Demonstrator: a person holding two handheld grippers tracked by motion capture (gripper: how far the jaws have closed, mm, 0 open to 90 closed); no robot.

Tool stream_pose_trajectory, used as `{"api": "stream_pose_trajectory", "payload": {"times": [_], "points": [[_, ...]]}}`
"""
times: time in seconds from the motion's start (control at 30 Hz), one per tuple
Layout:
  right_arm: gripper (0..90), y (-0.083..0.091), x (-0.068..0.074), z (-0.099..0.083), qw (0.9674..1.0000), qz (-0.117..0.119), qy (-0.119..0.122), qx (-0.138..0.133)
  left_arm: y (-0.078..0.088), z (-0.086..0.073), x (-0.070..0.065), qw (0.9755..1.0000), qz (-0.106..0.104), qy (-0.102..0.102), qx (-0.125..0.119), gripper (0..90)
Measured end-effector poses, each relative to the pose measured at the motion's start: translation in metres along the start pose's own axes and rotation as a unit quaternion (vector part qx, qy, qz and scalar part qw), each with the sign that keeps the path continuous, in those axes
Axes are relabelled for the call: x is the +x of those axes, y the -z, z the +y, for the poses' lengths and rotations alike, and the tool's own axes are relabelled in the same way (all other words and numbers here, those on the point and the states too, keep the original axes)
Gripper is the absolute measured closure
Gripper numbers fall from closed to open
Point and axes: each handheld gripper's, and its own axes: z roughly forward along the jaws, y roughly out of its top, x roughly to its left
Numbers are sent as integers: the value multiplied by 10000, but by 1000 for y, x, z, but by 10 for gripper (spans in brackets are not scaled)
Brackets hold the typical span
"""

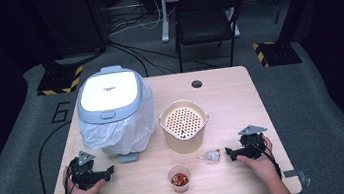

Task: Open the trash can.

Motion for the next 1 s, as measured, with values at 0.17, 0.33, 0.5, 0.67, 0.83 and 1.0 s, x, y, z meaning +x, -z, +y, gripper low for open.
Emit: {"api": "stream_pose_trajectory", "payload": {"times": [0.17,0.33,0.5,0.67,0.83,1.0], "points": [[0,0,0,0,10000,1,1,1,0,0,0,10000,3,-4,0,7],[0,0,0,0,10000,-2,-23,9,1,0,1,10000,-4,-57,49,8],[0,0,0,0,10000,-2,-9,6,1,-1,-1,10000,13,23,-14,12],[0,0,0,0,10000,-11,-22,-6,4,-1,-2,10000,11,31,-89,98],[0,1,1,0,10000,-12,-53,5,10,-2,-6,9995,-84,229,-179,338],[0,0,1,0,10000,-56,-44,5,18,-1,-19,9971,-131,706,-258,392]]}}
